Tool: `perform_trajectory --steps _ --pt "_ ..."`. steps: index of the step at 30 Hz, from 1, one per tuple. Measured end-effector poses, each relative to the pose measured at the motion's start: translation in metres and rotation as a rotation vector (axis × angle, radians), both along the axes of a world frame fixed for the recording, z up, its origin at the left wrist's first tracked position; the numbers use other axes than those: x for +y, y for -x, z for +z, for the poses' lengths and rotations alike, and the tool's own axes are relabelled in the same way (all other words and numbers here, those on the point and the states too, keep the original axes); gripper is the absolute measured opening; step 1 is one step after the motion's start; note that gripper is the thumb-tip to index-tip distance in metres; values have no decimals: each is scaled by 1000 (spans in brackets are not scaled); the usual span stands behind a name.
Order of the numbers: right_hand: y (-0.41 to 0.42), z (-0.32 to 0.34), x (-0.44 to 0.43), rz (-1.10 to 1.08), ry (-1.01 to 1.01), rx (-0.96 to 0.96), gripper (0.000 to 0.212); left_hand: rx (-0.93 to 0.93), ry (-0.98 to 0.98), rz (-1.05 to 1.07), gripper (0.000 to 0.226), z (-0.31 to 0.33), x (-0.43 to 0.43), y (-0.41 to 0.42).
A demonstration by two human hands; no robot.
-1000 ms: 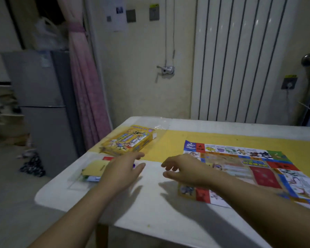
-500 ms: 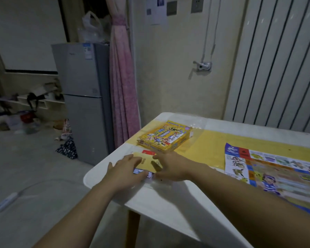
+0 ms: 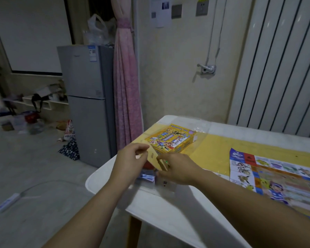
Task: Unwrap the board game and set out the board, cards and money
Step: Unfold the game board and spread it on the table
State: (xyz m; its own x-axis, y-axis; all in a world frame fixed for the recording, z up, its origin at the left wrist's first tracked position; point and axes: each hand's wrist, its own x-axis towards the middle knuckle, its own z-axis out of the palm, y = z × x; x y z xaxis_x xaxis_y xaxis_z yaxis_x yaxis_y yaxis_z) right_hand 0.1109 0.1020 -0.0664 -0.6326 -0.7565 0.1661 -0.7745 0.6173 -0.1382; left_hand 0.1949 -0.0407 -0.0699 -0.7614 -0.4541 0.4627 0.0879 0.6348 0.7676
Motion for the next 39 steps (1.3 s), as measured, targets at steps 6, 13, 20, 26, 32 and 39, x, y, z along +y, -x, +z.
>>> perform_trajectory --steps 6,13,20,26,32,39 --pt "0 32 50 -110 702 5 26 211 -359 -149 44 35 42 3" --pt "-26 63 144 -237 1440 -960 32 101 -447 -320 45 44 135 16" --pt "-43 49 243 -405 1413 -817 20 4 -404 -490 37 37 262 30" --pt "-48 36 343 -640 1292 -553 26 -34 -330 -668 20 30 343 39" --pt "-59 5 433 -829 1394 -235 40 -124 -216 -858 20 12 441 39" --pt "-67 -20 546 -1138 1131 25 26 -215 388 -982 21 -16 504 56"
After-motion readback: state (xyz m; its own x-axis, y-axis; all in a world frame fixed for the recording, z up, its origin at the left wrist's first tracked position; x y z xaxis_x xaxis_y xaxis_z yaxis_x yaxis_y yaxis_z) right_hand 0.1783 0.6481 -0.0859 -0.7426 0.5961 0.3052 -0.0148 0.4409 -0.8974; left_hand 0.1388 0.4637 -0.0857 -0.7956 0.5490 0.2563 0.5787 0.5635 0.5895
